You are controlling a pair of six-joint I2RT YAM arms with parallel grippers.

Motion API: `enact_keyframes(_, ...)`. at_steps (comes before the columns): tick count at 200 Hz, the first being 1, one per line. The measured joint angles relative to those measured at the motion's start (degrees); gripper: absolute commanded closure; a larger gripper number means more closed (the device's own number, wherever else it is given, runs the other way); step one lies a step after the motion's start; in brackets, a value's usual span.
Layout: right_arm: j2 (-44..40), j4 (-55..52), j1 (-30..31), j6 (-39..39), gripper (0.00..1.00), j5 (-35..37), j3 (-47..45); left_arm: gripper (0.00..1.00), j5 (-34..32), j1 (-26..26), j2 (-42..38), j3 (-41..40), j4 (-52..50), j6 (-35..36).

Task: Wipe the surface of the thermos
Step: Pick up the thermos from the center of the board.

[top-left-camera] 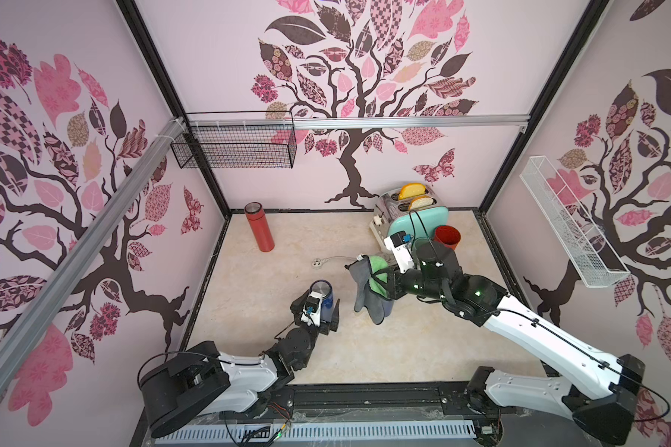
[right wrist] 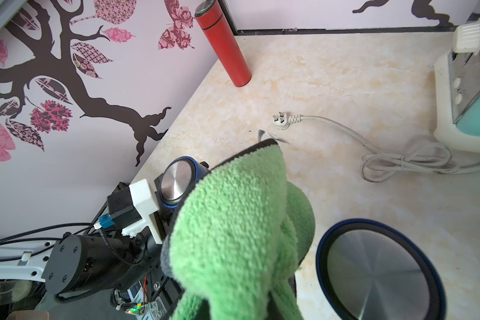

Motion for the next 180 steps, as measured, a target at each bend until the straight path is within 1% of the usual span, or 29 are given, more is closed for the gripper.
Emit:
enact_keyframes(14, 0.0, 0.0, 0.0, 0.0, 1.00, 0.0, 0.0, 0.10, -0.6, 0.2, 0.2, 0.1, 0.7, 0.2)
enact_keyframes(26, 0.0, 0.0, 0.0, 0.0, 1.00, 0.0, 0.0, 0.20, -0.5, 0.8, 0.1, 0.2, 1.2, 0.4)
enact_keyframes(34, 0.0, 0.0, 0.0, 0.0, 1.00, 0.0, 0.0, 0.30, -0.2, 1.4, 0.0, 0.3, 1.4, 0.4)
enact_keyframes(40, 0.0, 0.0, -0.1, 0.0, 1.00, 0.0, 0.0, 0.43, 0.2, 1.7, -0.1, 0.3, 1.5, 0.6)
enact_keyframes(45, 0.0, 0.0, -0.1, 0.0, 1.00, 0.0, 0.0, 0.52, 0.7, 2.2, -0.2, 0.3, 1.6, 0.7)
enact_keyframes(61, 0.2, 0.1, -0.1, 0.0, 1.00, -0.3, 0.0, 0.73, 1.8, 3.3, -0.3, 0.3, 1.2, 1.5)
enact_keyframes(67, 0.3, 0.1, -0.1, 0.0, 1.00, -0.4, 0.0, 0.80, 2.4, 3.5, -0.3, 0.4, 1.1, 1.7)
enact_keyframes(91, 1.3, 0.0, -0.1, 0.0, 1.00, -1.2, 0.0, 0.99, 6.0, 3.6, -0.6, 1.3, -0.5, 1.7)
enact_keyframes(118, 3.3, -0.9, -0.1, -0.2, 1.00, -2.7, 2.1, 1.00, 12.0, 3.6, -4.7, 2.5, -7.6, 0.9)
enact_keyframes(154, 6.4, -0.8, 0.2, -0.6, 1.00, -5.9, 9.9, 1.00, 20.3, 3.6, -14.1, 5.7, -21.5, -0.8)
enact_keyframes(180, 8.8, -0.4, 0.9, -0.7, 1.00, -7.5, 15.3, 1.00, 24.5, 2.9, -19.9, 7.9, -28.2, -2.1)
